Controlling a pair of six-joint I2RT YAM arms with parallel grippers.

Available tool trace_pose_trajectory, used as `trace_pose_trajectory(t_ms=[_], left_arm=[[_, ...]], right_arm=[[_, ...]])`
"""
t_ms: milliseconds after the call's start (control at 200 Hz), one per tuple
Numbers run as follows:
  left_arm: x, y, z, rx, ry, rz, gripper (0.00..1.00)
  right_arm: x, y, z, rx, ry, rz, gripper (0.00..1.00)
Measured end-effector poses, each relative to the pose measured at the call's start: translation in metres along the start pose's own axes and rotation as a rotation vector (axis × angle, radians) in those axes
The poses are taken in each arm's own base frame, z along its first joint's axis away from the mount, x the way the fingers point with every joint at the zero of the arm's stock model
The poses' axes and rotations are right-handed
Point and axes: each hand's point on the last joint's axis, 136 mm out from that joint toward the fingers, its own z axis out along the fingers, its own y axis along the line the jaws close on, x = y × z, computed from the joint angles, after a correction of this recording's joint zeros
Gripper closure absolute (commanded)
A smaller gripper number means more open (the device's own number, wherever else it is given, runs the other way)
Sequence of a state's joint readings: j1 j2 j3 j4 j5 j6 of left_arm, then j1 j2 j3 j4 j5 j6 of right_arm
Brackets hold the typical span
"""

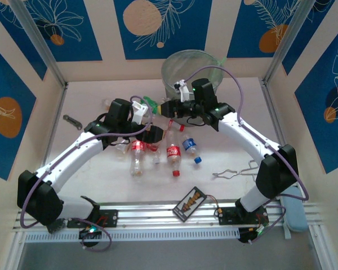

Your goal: Put the plastic bottles in the bin

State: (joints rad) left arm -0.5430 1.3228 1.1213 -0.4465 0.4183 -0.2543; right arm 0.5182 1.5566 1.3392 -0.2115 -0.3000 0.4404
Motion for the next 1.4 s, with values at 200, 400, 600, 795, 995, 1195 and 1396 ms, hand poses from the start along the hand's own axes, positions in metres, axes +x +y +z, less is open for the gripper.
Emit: trace_pose_trajectory(t_ms=[200, 400, 600, 795, 995, 1195, 1396], left_arm=[[0.005, -0.003, -0.014, -0.021, 0.008, 0.021, 0.00], [-0.003, -0.001, -0.034, -0.093, 0.012, 0.060, 0.00], [-0.024, 0.007, -0.051, -0.151, -0.028, 0.072, 0.00], [-0.057, 0.025, -0.053, -0.183, -0.069, -0.010, 0.00], [-0.132, 0.013, -0.041, -0.071, -0.240, -0.102, 0.11], [-0.197, 0.025, -0.009, -0.044, -0.333, -0.165, 0.19], [-0.197, 0.065, 0.044, -0.100, -0.293, -0.262, 0.24]], right_arm=[[-0.025, -0.009, -0.027, 0.093, -0.055, -0.054, 0.46], [-0.074, 0.026, -0.065, 0.102, -0.178, -0.188, 0.46], [-0.118, 0.071, -0.115, 0.101, -0.334, -0.319, 0.46], [-0.159, 0.085, -0.156, 0.169, -0.475, -0.398, 0.45], [-0.204, 0.062, -0.185, 0.323, -0.592, -0.424, 0.45], [-0.219, 0.009, -0.164, 0.412, -0.532, -0.372, 0.45], [-0.192, -0.043, -0.125, 0.483, -0.359, -0.313, 0.45]])
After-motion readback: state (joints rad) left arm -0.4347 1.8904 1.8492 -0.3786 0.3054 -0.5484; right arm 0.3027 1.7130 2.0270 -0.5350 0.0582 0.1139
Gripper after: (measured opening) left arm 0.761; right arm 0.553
